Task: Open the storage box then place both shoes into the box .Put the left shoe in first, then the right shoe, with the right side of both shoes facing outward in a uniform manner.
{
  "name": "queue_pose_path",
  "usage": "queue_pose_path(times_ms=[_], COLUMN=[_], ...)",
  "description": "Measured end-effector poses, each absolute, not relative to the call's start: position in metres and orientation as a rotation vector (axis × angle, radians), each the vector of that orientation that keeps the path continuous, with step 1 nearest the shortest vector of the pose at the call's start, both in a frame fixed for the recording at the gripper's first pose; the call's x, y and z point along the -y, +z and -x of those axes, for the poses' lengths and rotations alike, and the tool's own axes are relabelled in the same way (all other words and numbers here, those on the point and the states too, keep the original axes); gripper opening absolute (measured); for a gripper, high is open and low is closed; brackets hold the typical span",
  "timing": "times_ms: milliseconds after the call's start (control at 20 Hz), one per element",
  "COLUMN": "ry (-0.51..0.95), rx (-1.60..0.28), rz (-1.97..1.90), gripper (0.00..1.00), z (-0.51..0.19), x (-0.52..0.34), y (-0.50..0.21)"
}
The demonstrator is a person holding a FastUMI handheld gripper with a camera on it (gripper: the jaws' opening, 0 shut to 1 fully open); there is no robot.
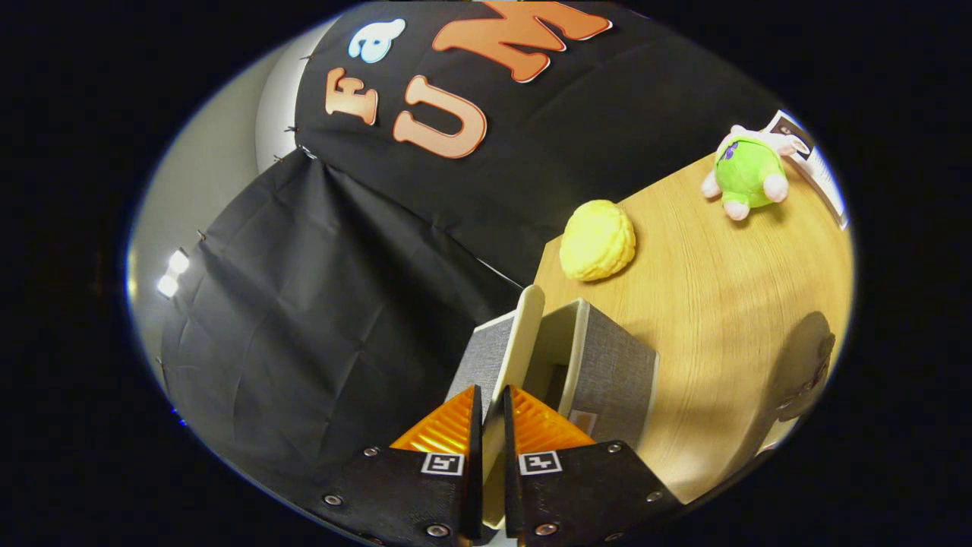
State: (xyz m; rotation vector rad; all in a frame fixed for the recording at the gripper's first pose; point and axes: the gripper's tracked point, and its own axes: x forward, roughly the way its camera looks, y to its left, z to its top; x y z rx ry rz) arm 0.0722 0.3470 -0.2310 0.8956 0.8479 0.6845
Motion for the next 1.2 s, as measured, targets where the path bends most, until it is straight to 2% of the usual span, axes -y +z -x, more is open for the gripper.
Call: queue_pose_path(times_ms=[100, 650, 950, 1100, 1200], ry=[0.693, 0.818, 0.829, 0.783, 0.741], rx=[-0.814, -0.706, -0.727, -0.754, -0.757], rz=[-0.899, -0.874, -0.907, -0.951, -0.951], gripper=[0.09, 0.08, 0.08, 0.09, 0.15], z=[-0.075, -0.071, -0.072, -0.077, -0.087], x=[-0.351, -0.447, -0.515, -0.543, -0.551], y=[-0.216, -0.128, -0.123, -0.131, -0.139])
